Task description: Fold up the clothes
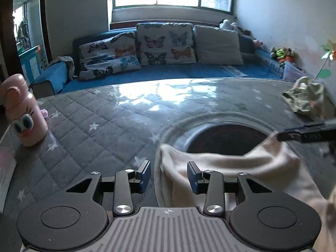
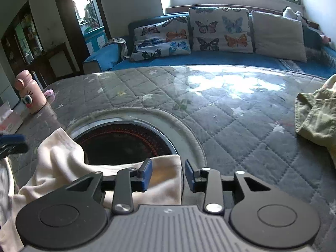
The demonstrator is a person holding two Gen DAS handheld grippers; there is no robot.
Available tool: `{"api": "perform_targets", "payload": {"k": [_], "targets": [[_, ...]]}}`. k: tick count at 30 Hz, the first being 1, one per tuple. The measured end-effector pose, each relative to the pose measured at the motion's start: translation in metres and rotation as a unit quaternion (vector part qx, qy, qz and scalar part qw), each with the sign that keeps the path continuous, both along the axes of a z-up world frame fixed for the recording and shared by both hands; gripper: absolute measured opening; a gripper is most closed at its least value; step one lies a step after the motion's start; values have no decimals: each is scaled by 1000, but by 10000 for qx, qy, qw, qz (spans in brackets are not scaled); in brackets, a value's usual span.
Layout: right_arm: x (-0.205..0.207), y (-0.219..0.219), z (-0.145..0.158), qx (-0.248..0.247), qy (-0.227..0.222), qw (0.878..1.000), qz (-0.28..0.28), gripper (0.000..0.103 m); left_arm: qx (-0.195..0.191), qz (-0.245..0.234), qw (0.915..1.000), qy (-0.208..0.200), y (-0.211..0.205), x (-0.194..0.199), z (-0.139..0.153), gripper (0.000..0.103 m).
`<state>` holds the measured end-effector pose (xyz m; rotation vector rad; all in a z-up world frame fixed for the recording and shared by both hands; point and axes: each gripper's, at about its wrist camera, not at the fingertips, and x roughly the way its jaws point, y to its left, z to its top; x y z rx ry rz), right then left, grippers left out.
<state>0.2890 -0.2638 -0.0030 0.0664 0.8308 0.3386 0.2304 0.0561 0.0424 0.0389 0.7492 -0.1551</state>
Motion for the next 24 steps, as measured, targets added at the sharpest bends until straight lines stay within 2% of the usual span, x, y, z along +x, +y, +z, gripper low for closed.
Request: {"api": "perform_targets", "payload": {"k": [2,7,10,12,13,14,17,22,24], "targets": [[5,-1,-3,60,57,10000,-2,34,20,21,10000,78,-3,15,-6,47],[13,-6,-12,264,166,9995,45,33,-213,135,9989,402,-3,41,-21,48],[13,-6,-14,339,189,9992,120,29,-193,102,9987,469,-4,47,-28,43],[12,-5,-14,350,187,9991,154,14,-216,45,9985,509,-5,49,-31,20],[11,-4,-13,318,167,9992,163,13,-209,19,9985,506,-6,48,-31,16],[10,-3,-13,285,146,9993,171,6,-193,-9,9987,466,-6,47,-31,10],[2,1,1,194,-116,9997,109,6,-116,-35,9997,219,-6,43,-23,6],[-11,-3,38,315,-1072,9937,-127,6,-306,144,9984,-443,8,35,5,6],[-11,-2,41,263,-1297,9909,-235,6,-348,184,9982,-445,10,40,4,7]]}}
